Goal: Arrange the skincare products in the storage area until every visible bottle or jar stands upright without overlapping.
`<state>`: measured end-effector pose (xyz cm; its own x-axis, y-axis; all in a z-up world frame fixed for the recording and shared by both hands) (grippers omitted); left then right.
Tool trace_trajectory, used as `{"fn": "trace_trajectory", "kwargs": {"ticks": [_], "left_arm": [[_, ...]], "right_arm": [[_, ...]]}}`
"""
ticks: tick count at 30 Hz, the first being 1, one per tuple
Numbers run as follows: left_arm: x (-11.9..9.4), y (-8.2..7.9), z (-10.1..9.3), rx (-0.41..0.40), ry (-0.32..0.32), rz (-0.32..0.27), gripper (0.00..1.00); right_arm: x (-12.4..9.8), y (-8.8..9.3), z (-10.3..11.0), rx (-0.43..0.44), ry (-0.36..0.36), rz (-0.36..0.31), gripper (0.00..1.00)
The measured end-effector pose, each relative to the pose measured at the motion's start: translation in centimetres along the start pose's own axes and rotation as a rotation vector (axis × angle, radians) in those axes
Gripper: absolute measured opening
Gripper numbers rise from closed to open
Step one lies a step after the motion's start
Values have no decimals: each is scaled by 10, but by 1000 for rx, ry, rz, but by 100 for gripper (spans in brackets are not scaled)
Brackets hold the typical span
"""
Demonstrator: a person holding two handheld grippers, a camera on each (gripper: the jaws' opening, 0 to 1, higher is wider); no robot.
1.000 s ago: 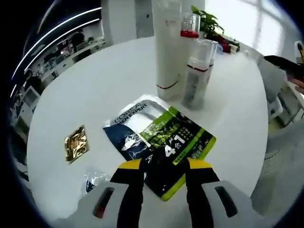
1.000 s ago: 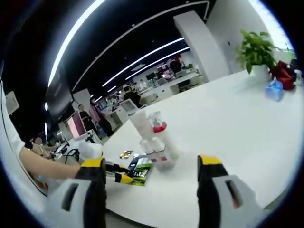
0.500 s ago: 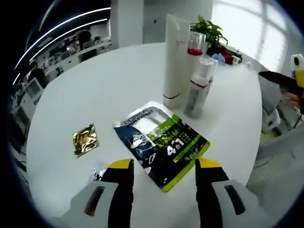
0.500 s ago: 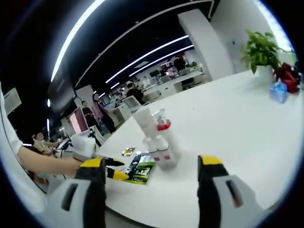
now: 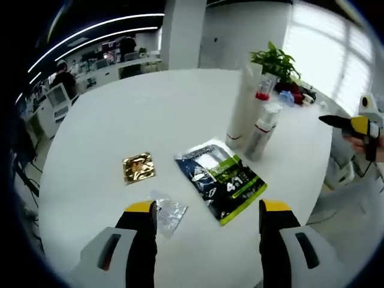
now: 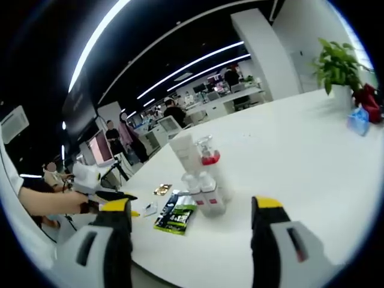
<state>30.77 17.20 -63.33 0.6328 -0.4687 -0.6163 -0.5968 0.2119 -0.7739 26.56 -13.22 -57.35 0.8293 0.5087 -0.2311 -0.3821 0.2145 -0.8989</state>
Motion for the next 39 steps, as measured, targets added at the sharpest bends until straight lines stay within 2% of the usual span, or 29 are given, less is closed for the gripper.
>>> {"fn": "trace_trajectory", "kwargs": {"ticks": [11,29,39], "left_arm": [[-34,1,18,-111,-48,-52,79],[-74,21,44,-146,-97,-62,93],[-84,25,52,-152,-121,-58,94]], "right_arm": [[5,1,-1,-10,-8,19,84],[3,5,-4,-32,2,45,88],[0,7,-7,-27,11,51,91]]}}
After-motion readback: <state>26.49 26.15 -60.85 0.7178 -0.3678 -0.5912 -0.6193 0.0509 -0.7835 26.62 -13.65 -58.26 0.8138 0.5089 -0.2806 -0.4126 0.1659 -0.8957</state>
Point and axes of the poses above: the point that each gripper's makers call its tool centre point, and the gripper's own axes: x roughly forward along the fingers, z roughly to its left, y roughly out of its underside, the point moved 6 cm from there along -x, roughly backward along the fingers, and after that the axes turned 3 degrees about -z, right-handed, at the moved point
